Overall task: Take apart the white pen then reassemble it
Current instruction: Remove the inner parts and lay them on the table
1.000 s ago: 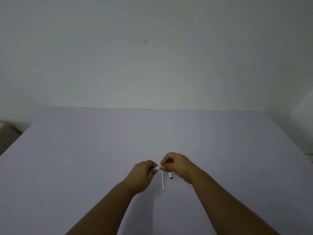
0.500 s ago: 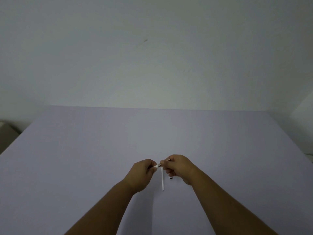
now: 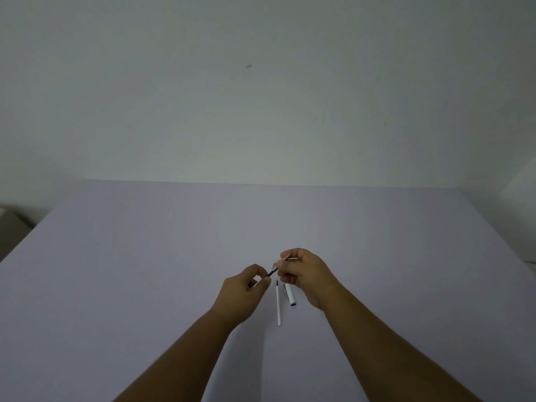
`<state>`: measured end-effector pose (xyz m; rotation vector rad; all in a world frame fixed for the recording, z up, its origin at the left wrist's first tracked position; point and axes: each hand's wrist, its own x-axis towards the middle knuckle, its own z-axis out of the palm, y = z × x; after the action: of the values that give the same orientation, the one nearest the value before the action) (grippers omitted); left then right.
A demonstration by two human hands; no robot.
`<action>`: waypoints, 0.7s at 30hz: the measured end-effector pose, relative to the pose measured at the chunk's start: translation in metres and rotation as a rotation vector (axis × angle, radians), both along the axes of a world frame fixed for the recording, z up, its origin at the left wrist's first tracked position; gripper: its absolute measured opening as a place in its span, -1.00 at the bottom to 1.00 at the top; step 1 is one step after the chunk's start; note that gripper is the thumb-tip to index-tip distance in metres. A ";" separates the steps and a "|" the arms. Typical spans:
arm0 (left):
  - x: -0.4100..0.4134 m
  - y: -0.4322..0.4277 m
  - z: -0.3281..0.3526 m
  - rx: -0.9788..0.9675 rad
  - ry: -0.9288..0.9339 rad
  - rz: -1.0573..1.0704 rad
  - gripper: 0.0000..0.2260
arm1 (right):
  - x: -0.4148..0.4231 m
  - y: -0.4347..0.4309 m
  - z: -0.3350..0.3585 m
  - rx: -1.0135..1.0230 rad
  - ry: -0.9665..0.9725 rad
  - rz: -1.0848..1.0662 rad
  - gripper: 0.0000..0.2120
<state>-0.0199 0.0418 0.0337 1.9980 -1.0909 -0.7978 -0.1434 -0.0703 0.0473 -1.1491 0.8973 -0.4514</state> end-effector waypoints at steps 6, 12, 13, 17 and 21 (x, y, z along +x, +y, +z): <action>0.005 -0.002 -0.005 -0.005 0.132 0.109 -0.88 | -0.001 -0.021 -0.004 -0.006 0.027 -0.260 -0.89; 0.004 -0.007 -0.021 0.033 0.239 0.160 -0.87 | -0.016 -0.027 -0.059 -0.236 0.640 0.035 -0.79; 0.004 -0.008 -0.024 0.040 0.251 0.162 -0.87 | -0.016 -0.025 -0.067 -0.294 0.724 0.077 -0.85; 0.002 -0.012 -0.033 0.062 0.275 0.163 -0.87 | -0.015 -0.019 -0.081 -0.442 0.860 0.137 -0.85; 0.002 -0.015 -0.040 0.085 0.270 0.165 -0.87 | -0.012 -0.017 -0.084 -0.447 0.850 0.070 -0.81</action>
<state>-0.0179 0.0269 -0.0067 1.9508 -0.7388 -1.0048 -0.1559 -0.0872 -0.0364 -1.8320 1.5243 -0.0810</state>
